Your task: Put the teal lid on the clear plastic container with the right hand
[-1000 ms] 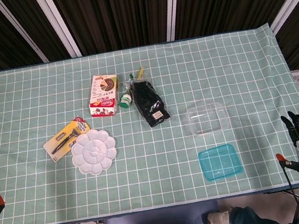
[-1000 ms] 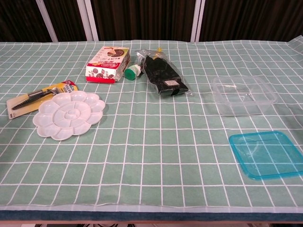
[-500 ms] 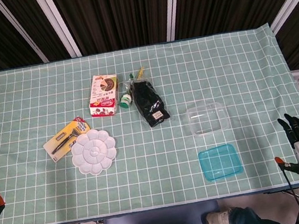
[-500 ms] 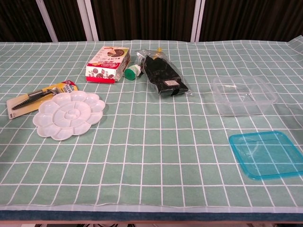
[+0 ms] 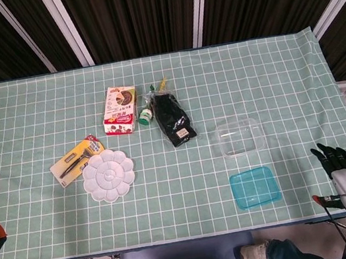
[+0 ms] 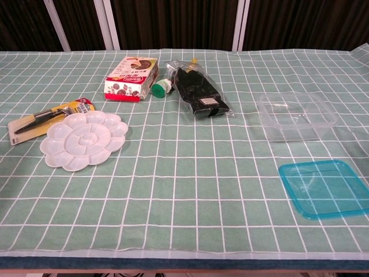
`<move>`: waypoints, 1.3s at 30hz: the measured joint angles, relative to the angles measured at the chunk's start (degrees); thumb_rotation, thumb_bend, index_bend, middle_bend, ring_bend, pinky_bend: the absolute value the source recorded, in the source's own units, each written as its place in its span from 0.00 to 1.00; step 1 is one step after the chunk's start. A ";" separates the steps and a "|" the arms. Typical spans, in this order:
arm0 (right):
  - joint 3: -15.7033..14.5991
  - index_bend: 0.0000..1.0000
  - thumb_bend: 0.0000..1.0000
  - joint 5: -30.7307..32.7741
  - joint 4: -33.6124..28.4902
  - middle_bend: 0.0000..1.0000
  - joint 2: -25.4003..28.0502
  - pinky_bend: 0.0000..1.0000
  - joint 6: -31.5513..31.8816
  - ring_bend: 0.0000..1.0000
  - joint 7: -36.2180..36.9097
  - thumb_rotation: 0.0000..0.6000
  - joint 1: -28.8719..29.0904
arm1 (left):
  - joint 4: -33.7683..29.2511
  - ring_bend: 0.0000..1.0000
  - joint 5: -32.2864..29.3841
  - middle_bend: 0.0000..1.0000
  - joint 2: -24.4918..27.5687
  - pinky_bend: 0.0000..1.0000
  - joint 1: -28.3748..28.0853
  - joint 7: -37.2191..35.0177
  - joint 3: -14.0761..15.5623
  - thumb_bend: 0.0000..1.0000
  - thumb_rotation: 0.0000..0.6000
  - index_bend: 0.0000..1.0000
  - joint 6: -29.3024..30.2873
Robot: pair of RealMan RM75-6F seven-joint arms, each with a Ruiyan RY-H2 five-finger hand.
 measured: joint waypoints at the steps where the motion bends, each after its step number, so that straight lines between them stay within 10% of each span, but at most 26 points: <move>1: -0.15 0.00 0.20 0.04 -0.39 0.00 0.44 0.00 -1.04 0.00 0.03 1.00 0.42 | -0.01 0.00 -0.31 0.00 0.08 0.00 -0.06 -0.14 -0.07 0.77 1.00 0.05 -0.22; 17: 1.67 0.00 0.20 13.41 -10.80 0.00 5.78 0.00 -22.62 0.00 -11.01 1.00 13.92 | -0.36 0.00 -1.43 0.00 -0.01 0.00 -0.41 0.36 -0.11 0.77 1.00 0.05 -0.97; 39: 0.76 0.00 0.20 26.36 -11.03 0.14 -5.39 0.00 -24.79 0.00 -26.78 1.00 22.84 | -0.39 0.00 -2.32 0.00 0.16 0.00 -0.66 0.29 -0.24 0.77 1.00 0.05 -1.37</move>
